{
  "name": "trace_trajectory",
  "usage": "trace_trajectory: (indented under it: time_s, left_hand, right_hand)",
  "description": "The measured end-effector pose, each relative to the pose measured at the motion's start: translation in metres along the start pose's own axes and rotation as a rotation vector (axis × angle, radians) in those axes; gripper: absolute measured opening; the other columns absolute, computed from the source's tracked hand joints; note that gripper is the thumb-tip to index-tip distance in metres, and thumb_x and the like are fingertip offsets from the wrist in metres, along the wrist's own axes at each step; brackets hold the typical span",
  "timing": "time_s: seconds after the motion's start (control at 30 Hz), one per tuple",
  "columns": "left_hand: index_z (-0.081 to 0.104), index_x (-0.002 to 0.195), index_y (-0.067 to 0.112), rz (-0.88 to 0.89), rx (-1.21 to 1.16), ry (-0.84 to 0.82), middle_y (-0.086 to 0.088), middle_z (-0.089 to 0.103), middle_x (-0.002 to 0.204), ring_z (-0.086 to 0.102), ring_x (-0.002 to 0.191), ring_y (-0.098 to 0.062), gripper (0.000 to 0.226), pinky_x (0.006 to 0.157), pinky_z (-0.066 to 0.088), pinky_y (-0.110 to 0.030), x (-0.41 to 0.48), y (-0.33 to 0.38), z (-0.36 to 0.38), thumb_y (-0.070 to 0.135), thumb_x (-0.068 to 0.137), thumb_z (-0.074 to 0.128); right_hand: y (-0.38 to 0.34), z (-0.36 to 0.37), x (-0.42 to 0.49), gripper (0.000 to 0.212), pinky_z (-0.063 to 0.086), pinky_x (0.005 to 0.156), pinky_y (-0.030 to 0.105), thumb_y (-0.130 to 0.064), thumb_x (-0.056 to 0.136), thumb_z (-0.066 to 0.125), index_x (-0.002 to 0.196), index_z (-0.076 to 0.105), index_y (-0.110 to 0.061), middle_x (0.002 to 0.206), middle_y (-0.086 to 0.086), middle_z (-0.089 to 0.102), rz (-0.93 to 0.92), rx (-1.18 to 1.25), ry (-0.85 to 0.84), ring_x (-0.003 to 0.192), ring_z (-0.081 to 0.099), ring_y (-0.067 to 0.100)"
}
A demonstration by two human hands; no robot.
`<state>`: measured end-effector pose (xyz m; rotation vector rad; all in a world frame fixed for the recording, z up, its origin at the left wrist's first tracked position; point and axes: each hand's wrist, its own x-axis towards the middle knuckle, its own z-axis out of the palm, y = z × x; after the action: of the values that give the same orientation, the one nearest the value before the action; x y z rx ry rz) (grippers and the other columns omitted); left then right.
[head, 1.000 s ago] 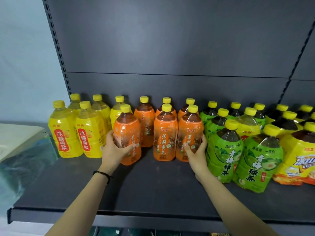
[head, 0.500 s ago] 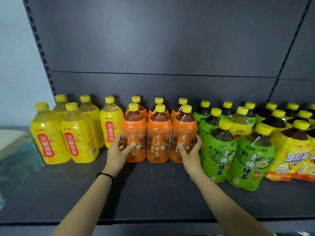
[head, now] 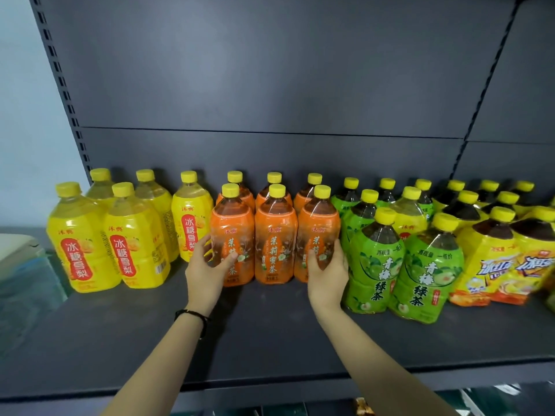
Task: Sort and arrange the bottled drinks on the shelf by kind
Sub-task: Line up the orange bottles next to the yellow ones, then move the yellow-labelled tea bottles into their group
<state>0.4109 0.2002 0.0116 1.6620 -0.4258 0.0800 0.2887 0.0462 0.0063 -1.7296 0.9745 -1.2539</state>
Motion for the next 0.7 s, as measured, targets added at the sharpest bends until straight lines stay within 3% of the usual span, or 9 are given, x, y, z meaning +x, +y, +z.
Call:
trace_trajectory:
  time_s: [0.13, 0.2, 0.27, 0.33, 0.43, 0.53, 0.7]
  left_hand:
    - [0.040, 0.137, 0.025, -0.010, 0.045, -0.059, -0.005, 0.052, 0.135, 0.052, 0.120, -0.025, 0.069, 0.091, 0.051, -0.044, 0.004, -0.002, -0.008, 0.033, 0.078, 0.075]
    - [0.042, 0.136, 0.025, -0.009, 0.092, -0.072, -0.004, 0.053, 0.134, 0.055, 0.118, -0.024, 0.065, 0.091, 0.051, -0.042, 0.002, -0.006, -0.015, 0.035, 0.080, 0.073]
    - [0.048, 0.129, 0.023, 0.009, 0.152, -0.087, -0.004, 0.059, 0.126, 0.057, 0.113, -0.022, 0.056, 0.091, 0.051, -0.041, -0.007, -0.012, -0.023, 0.036, 0.080, 0.072]
    - [0.057, 0.116, 0.021, 0.039, 0.244, -0.128, -0.002, 0.064, 0.115, 0.060, 0.107, -0.019, 0.041, 0.090, 0.049, -0.037, -0.022, -0.015, -0.031, 0.035, 0.080, 0.072]
    - [0.062, 0.101, 0.028, 0.084, 0.395, -0.207, 0.006, 0.066, 0.107, 0.061, 0.101, -0.013, 0.027, 0.085, 0.047, -0.033, -0.048, -0.013, -0.036, 0.040, 0.079, 0.071]
    - [0.060, 0.103, 0.033, 0.144, 0.478, -0.260, 0.012, 0.064, 0.108, 0.060, 0.103, -0.012, 0.028, 0.088, 0.047, -0.035, -0.078, 0.000, -0.024, 0.044, 0.079, 0.069]
    - [0.055, 0.116, 0.036, 0.194, 0.527, -0.352, 0.016, 0.058, 0.116, 0.053, 0.115, -0.010, 0.042, 0.091, 0.045, -0.033, -0.145, 0.029, 0.035, 0.052, 0.079, 0.065]
  right_hand:
    - [0.001, -0.005, -0.001, 0.069, 0.029, 0.110, 0.032, -0.022, 0.087, 0.066, 0.146, 0.032, -0.011, 0.146, 0.011, 0.041, -0.007, -0.040, -0.073, 0.137, 0.036, 0.025]
    - [0.004, -0.012, -0.003, 0.055, 0.039, 0.108, 0.038, -0.017, 0.089, 0.063, 0.140, 0.043, -0.013, 0.137, 0.009, 0.052, -0.006, 0.003, -0.080, 0.127, 0.048, 0.024]
    - [0.008, -0.026, -0.009, 0.038, 0.050, 0.096, 0.039, -0.010, 0.090, 0.059, 0.127, 0.055, -0.013, 0.117, 0.004, 0.063, -0.008, 0.045, -0.105, 0.108, 0.060, 0.019]
    - [0.013, -0.043, -0.015, 0.028, 0.054, 0.087, 0.031, -0.009, 0.089, 0.060, 0.117, 0.059, -0.013, 0.098, -0.005, 0.064, -0.015, 0.059, -0.193, 0.092, 0.063, 0.011]
    - [0.021, -0.076, -0.017, 0.026, 0.050, 0.072, 0.014, -0.019, 0.088, 0.064, 0.114, 0.059, -0.016, 0.089, -0.012, 0.063, -0.003, 0.055, -0.442, 0.084, 0.061, 0.003]
    - [0.033, -0.115, -0.012, 0.030, 0.050, 0.076, 0.017, -0.029, 0.087, 0.067, 0.115, 0.056, -0.026, 0.094, -0.007, 0.064, -0.007, 0.029, -0.625, 0.088, 0.061, 0.005]
    - [0.056, -0.204, 0.011, 0.047, 0.046, 0.088, 0.020, -0.039, 0.087, 0.064, 0.130, 0.048, -0.029, 0.110, -0.013, 0.058, -0.121, -0.169, -0.701, 0.105, 0.055, 0.006]
